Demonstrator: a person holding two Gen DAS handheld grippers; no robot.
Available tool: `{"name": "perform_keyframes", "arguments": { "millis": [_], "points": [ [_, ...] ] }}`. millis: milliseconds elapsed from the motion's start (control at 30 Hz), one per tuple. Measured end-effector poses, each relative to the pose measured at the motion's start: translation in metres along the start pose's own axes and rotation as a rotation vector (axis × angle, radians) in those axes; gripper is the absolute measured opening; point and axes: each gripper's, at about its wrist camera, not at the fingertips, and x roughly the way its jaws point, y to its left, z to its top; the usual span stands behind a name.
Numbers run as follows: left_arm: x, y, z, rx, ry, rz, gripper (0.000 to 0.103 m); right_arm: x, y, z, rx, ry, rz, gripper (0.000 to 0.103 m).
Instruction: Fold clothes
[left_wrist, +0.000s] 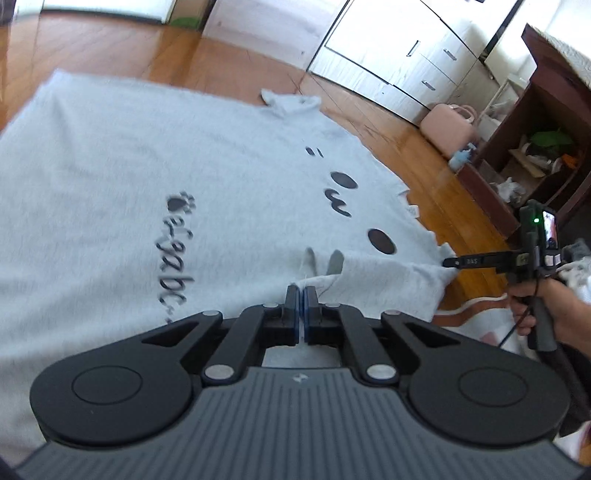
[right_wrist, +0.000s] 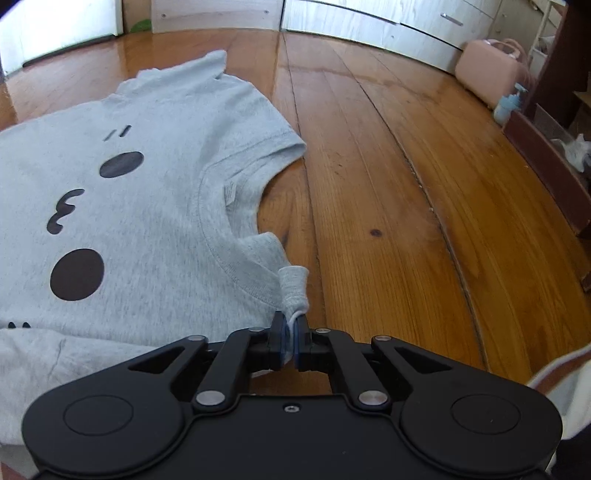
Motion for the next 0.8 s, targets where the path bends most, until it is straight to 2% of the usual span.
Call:
{"name": "perform_keyframes", "arguments": {
  "millis": [67,100,167,200,233,300,367,400,467,533,567,667,700,733,767,800],
  "points": [
    [-0.003,0.007,0.002,-0.059,0.004,-0.053,0.002,-0.020,0.015,-0.002,-0.076,-0.063,-0.197,0.045],
    [-0.003,0.009,0.004,-0.080,0.008,-0.078,0.002,-0.034,0.022,-0.005,-0.098,-0.114,-0.250,0.048],
    [-0.002,0.010,0.004,-0.108,0.018,-0.120,0.002,-0.064,0.026,-0.009,-0.108,-0.210,-0.104,0.045],
    [0.001,0.007,0.005,-0.106,0.025,-0.123,0.003,-0.075,0.028,-0.010,-0.106,-0.230,0.020,0.044],
    [0.002,0.005,0.004,-0.097,0.029,-0.119,0.003,-0.085,0.032,-0.011,-0.118,-0.236,0.122,0.044],
    [0.005,0.001,0.003,-0.081,0.035,-0.110,0.004,-0.097,0.048,-0.013,-0.193,-0.225,0.264,0.044],
    [0.007,-0.001,0.003,-0.084,0.040,-0.121,0.008,-0.104,0.068,-0.018,-0.303,-0.209,0.364,0.044],
    [0.008,-0.002,0.003,-0.087,0.042,-0.129,0.010,-0.104,0.079,-0.022,-0.371,-0.203,0.381,0.044],
    [0.007,-0.004,0.001,-0.078,0.033,-0.132,0.021,-0.100,0.097,-0.031,-0.482,-0.178,0.367,0.044],
    [0.005,-0.009,0.000,-0.047,0.003,-0.126,0.022,-0.093,0.109,-0.039,-0.553,-0.165,0.351,0.044],
    [0.005,-0.010,0.000,-0.037,-0.009,-0.128,0.023,-0.089,0.114,-0.041,-0.584,-0.158,0.343,0.044],
    [0.010,-0.010,-0.002,-0.032,-0.026,-0.147,0.034,-0.077,0.119,-0.040,-0.608,-0.139,0.317,0.044],
    [0.012,-0.012,-0.003,-0.018,-0.014,-0.141,0.035,-0.075,0.119,-0.038,-0.598,-0.135,0.314,0.040],
    [0.014,-0.015,-0.005,-0.004,-0.002,-0.134,0.036,-0.075,0.117,-0.037,-0.572,-0.150,0.323,0.014],
    [0.016,-0.017,-0.007,0.011,0.011,-0.128,0.036,-0.078,0.114,-0.036,-0.548,-0.168,0.352,0.002],
    [0.019,-0.020,-0.009,0.025,0.023,-0.121,0.036,-0.082,0.112,-0.035,-0.529,-0.193,0.371,0.001]
  ]
}}
